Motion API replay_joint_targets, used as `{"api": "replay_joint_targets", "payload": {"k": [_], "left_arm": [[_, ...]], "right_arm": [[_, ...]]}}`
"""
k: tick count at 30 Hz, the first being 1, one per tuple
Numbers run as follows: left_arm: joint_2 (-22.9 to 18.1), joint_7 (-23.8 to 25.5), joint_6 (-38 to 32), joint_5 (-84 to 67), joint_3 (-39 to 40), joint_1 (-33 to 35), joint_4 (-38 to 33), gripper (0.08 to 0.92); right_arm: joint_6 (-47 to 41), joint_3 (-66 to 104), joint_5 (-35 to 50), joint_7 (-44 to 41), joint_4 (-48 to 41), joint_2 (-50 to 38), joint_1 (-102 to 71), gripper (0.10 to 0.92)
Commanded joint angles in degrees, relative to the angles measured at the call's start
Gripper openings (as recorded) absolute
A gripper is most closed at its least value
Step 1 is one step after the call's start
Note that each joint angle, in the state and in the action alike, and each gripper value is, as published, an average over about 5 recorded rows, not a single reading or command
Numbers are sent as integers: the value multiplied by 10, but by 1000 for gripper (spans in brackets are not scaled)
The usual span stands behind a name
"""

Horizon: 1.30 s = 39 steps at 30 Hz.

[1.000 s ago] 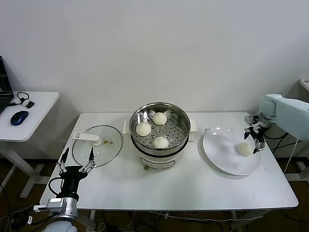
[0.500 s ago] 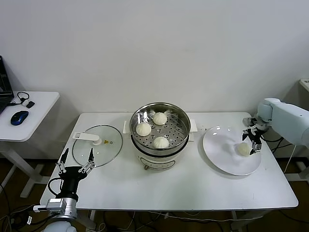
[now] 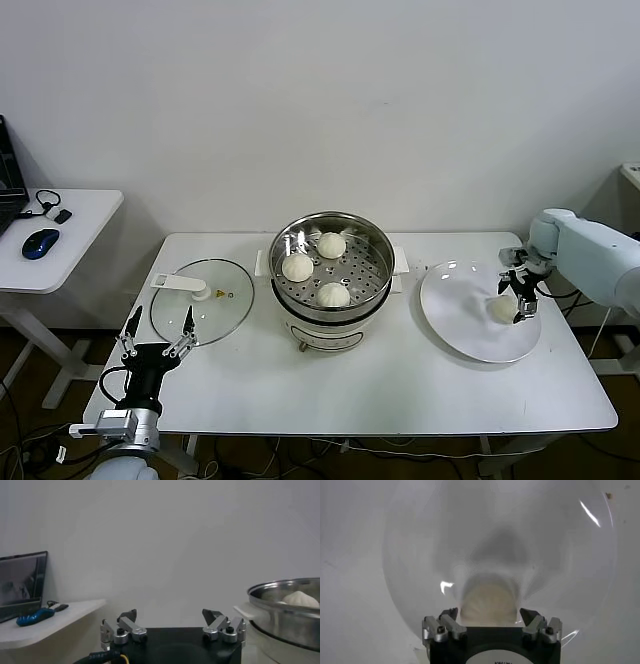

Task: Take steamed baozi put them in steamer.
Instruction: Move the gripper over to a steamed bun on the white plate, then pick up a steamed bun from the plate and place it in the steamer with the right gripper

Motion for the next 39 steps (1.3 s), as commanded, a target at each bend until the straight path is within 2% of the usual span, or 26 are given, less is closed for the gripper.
{"api": "replay_joint_targets", "payload": {"k": [1, 7, 11, 20, 28, 33, 39], "left_arm": [[1, 0, 0, 0, 1, -1, 1, 823], [1, 1, 1, 1, 1, -2, 0, 823], [1, 1, 2, 1, 0, -2, -2, 823], [5, 1, 3, -3, -3, 0, -10, 823], [3, 2, 5, -7, -3, 2, -20, 823], [6, 2, 5, -10, 0, 1, -22, 823], [11, 2, 6, -15, -1, -1, -23, 823]], "right_arm": [[2, 10, -9, 0, -10, 2, -8, 763], [2, 10, -14, 0, -4, -1, -4, 633], [-3, -9, -7, 0, 20, -8, 22, 591], [-39, -223, 112, 6, 212, -40, 234, 585], [-87, -375, 227, 20, 397, -23, 455, 585], [-119, -414, 306, 28, 478, 9, 547, 583], [-151, -404, 366, 41, 524, 57, 582, 585]]}}
